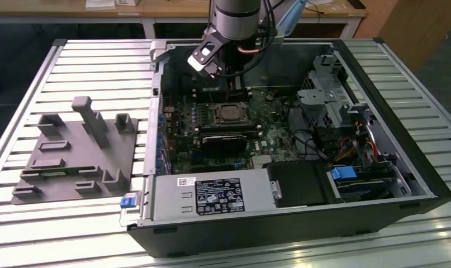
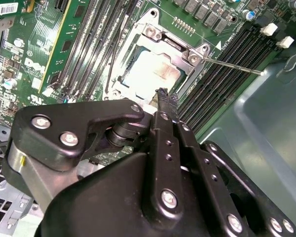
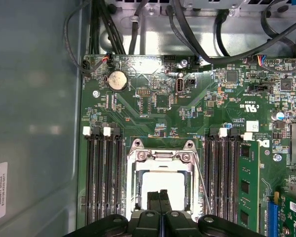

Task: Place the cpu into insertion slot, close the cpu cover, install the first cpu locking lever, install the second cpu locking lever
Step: 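Install the first cpu locking lever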

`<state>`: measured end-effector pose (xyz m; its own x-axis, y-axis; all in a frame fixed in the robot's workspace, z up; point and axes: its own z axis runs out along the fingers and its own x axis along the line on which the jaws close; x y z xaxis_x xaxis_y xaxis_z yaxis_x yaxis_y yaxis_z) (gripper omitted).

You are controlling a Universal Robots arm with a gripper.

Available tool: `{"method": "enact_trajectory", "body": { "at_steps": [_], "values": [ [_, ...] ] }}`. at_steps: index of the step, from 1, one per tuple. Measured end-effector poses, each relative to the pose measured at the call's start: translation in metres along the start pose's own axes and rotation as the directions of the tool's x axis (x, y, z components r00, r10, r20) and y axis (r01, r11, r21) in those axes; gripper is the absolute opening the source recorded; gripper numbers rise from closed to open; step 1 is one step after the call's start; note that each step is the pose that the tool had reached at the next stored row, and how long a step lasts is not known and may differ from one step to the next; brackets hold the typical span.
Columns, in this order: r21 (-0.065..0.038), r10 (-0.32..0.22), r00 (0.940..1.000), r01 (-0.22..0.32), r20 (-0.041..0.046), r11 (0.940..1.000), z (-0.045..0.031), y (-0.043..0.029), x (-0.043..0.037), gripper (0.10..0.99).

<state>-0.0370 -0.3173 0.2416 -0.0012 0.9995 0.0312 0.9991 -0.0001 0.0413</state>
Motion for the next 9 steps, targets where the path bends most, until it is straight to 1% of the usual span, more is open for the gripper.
{"method": "enact_trajectory", "body": {
  "at_steps": [9],
  "values": [
    [0.000, 0.000, 1.0000, 0.000, -0.0010, 1.0000, -0.0052, 0.0003, 0.0002, 0.114]
  ]
}}
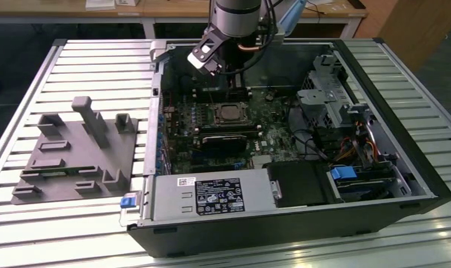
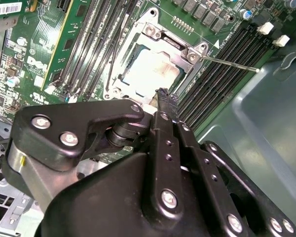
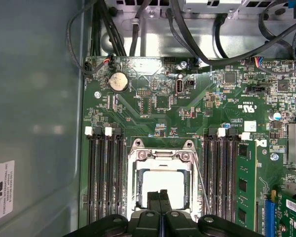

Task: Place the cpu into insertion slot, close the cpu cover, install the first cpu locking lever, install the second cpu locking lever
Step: 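Install the first cpu locking lever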

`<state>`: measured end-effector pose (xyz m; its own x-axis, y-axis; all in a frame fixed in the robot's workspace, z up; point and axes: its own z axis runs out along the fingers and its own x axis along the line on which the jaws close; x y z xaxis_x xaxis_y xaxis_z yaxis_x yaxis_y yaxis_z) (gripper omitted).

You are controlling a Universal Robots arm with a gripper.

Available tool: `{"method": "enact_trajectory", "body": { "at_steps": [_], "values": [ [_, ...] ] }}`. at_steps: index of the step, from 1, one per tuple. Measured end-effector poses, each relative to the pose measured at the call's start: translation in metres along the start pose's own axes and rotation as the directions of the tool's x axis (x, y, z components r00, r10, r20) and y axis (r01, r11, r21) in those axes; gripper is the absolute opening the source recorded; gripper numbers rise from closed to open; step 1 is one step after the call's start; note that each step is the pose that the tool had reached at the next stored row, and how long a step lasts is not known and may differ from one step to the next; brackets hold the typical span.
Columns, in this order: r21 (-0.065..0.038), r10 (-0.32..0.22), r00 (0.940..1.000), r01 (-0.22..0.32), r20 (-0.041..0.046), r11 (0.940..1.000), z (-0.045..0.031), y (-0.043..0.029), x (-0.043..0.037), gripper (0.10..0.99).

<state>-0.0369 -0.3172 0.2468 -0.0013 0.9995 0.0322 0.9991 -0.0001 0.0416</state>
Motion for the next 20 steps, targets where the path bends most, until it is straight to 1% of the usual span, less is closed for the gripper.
{"method": "enact_trajectory", "body": {
  "at_steps": [20],
  "values": [
    [0.000, 0.000, 1.0000, 0.000, -0.0002, 1.0000, -0.0083, 0.0003, 0.0003, 0.114]
  ]
}}
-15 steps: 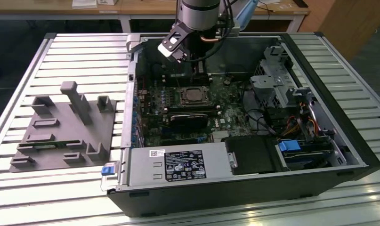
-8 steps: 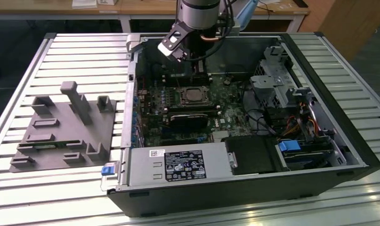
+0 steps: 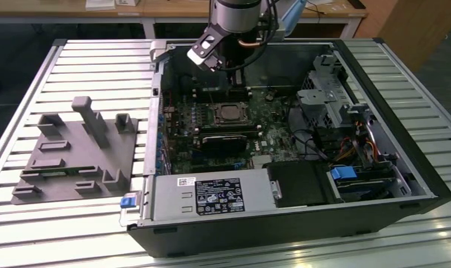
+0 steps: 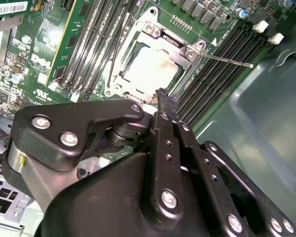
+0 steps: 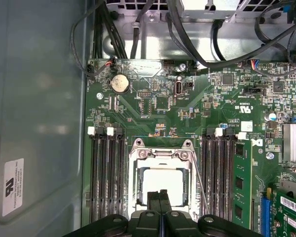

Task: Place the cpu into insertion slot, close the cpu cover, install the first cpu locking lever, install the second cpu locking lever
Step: 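Install the first cpu locking lever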

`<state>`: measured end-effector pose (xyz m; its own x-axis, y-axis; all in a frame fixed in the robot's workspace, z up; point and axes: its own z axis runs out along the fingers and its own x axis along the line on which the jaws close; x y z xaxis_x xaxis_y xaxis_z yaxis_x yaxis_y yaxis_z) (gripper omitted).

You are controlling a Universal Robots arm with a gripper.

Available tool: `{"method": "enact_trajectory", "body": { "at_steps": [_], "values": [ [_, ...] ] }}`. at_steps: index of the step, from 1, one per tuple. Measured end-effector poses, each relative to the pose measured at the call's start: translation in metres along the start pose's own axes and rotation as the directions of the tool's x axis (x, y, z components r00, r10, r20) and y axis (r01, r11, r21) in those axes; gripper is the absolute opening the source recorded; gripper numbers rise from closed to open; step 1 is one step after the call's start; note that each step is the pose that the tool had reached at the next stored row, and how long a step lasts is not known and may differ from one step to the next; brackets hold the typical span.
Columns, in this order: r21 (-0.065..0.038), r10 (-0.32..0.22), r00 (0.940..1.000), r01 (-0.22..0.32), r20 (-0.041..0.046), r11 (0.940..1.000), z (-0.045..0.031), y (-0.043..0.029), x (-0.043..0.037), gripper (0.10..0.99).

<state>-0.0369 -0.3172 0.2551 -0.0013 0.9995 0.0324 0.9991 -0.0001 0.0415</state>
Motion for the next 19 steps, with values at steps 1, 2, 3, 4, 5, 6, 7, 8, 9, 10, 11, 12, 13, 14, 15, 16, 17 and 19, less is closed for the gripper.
{"method": "enact_trajectory", "body": {
  "at_steps": [1, 2, 3, 4, 5, 6, 7, 8, 9, 10, 11, 12, 13, 14, 15, 16, 17, 19],
  "values": [
    [0.000, 0.000, 1.0000, 0.000, 0.0000, 1.0000, -0.0003, 0.0000, 0.0000, 0.114],
    [0.000, 0.000, 1.0000, 0.000, 0.0001, 1.0000, -0.0007, 0.0000, 0.0000, 0.114],
    [0.000, 0.000, 1.0000, 0.000, 0.0000, 1.0000, -0.0011, 0.0000, 0.0000, 0.114],
    [0.000, 0.000, 1.0000, 0.000, 0.0000, 1.0000, -0.0015, 0.0001, 0.0000, 0.114],
    [0.000, 0.000, 1.0000, 0.000, 0.0001, 1.0000, -0.0020, 0.0001, 0.0000, 0.114],
    [0.000, 0.000, 1.0000, 0.000, 0.0000, 1.0000, -0.0024, 0.0001, 0.0001, 0.114],
    [0.000, 0.000, 1.0000, 0.000, 0.0000, 1.0000, -0.0030, 0.0001, 0.0001, 0.114],
    [0.000, 0.000, 1.0000, 0.000, 0.0000, 1.0000, -0.0036, 0.0001, 0.0001, 0.114],
    [0.000, 0.000, 1.0000, 0.000, 0.0000, 1.0000, -0.0043, 0.0002, 0.0001, 0.114],
    [0.000, 0.000, 1.0000, 0.000, 0.0001, 1.0000, -0.0052, 0.0002, 0.0002, 0.114],
    [0.000, 0.000, 1.0000, 0.000, 0.0001, 1.0000, -0.0061, 0.0002, 0.0002, 0.114],
    [0.000, 0.000, 1.0000, 0.000, 0.0000, 1.0000, -0.0072, 0.0003, 0.0002, 0.114],
    [0.000, 0.000, 1.0000, 0.000, 0.0000, 1.0000, -0.0084, 0.0003, 0.0003, 0.114],
    [0.000, 0.000, 1.0000, 0.000, 0.0001, 1.0000, -0.0096, 0.0004, 0.0003, 0.114],
    [0.000, 0.000, 1.0000, 0.000, 0.0000, 1.0000, -0.0109, 0.0004, 0.0003, 0.114],
    [0.000, 0.000, 1.0000, 0.000, 0.0000, 1.0000, -0.0124, 0.0005, 0.0004, 0.114],
    [0.000, 0.000, 1.0000, 0.000, 0.0000, 1.0000, -0.0141, 0.0006, 0.0005, 0.114],
    [0.000, 0.000, 1.0000, 0.000, 0.0001, 1.0000, -0.0160, 0.0006, 0.0005, 0.114]
  ]
}}
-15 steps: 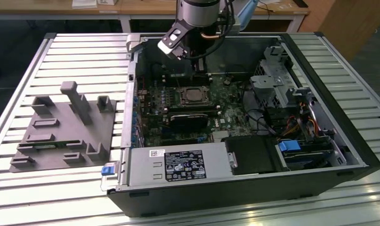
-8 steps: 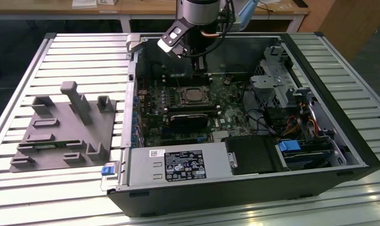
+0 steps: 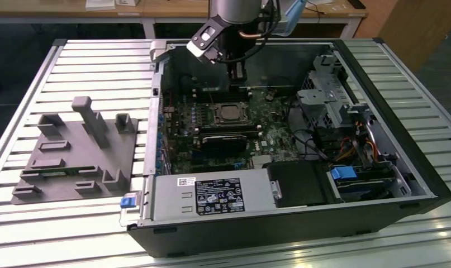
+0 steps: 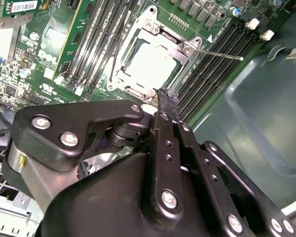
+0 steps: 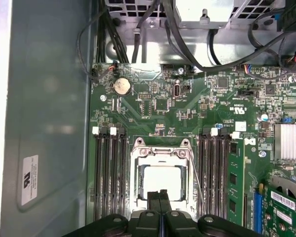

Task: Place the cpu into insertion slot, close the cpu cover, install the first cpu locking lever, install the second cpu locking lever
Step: 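Install the first cpu locking lever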

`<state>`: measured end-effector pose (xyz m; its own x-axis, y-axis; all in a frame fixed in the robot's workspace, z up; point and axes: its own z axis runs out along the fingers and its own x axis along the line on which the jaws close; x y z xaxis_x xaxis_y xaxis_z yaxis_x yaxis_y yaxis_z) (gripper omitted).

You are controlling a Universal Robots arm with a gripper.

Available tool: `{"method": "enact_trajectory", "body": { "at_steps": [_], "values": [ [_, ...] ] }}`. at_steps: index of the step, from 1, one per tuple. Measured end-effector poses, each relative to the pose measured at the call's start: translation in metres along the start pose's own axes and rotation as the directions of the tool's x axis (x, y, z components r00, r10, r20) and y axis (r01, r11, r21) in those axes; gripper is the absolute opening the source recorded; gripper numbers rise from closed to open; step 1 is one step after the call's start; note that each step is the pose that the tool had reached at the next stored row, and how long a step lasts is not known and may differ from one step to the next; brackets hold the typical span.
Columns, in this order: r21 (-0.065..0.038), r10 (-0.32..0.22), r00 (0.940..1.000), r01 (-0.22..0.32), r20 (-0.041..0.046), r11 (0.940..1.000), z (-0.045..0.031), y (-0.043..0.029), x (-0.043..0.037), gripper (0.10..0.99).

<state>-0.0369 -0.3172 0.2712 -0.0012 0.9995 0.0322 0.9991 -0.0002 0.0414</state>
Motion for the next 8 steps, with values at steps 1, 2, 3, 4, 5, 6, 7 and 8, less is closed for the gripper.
{"method": "enact_trajectory", "body": {
  "at_steps": [1, 2, 3, 4, 5, 6, 7, 8],
  "values": [
    [0.000, -0.001, 1.0000, 0.001, -0.0003, 1.0000, 0.0001, 0.0001, 0.0000, 0.114],
    [0.000, -0.005, 1.0000, 0.005, -0.0005, 1.0000, 0.0001, 0.0002, 0.0000, 0.114],
    [0.001, -0.014, 0.9999, 0.014, -0.0008, 0.9999, 0.0000, 0.0002, 0.0000, 0.114],
    [0.002, -0.029, 0.9996, 0.029, -0.0013, 0.9996, 0.0001, 0.0001, 0.0000, 0.114],
    [0.003, -0.045, 0.9990, 0.045, -0.0017, 0.9990, 0.0003, 0.0001, 0.0000, 0.114],
    [0.004, -0.060, 0.9982, 0.060, -0.0018, 0.9982, 0.0006, 0.0001, 0.0000, 0.114],
    [0.006, -0.072, 0.9974, 0.072, -0.0002, 0.9974, 0.0010, 0.0001, 0.0000, 0.114],
    [0.011, -0.081, 0.9967, 0.080, 0.0032, 0.9967, 0.0014, 0.0001, 0.0000, 0.114]
  ]
}}
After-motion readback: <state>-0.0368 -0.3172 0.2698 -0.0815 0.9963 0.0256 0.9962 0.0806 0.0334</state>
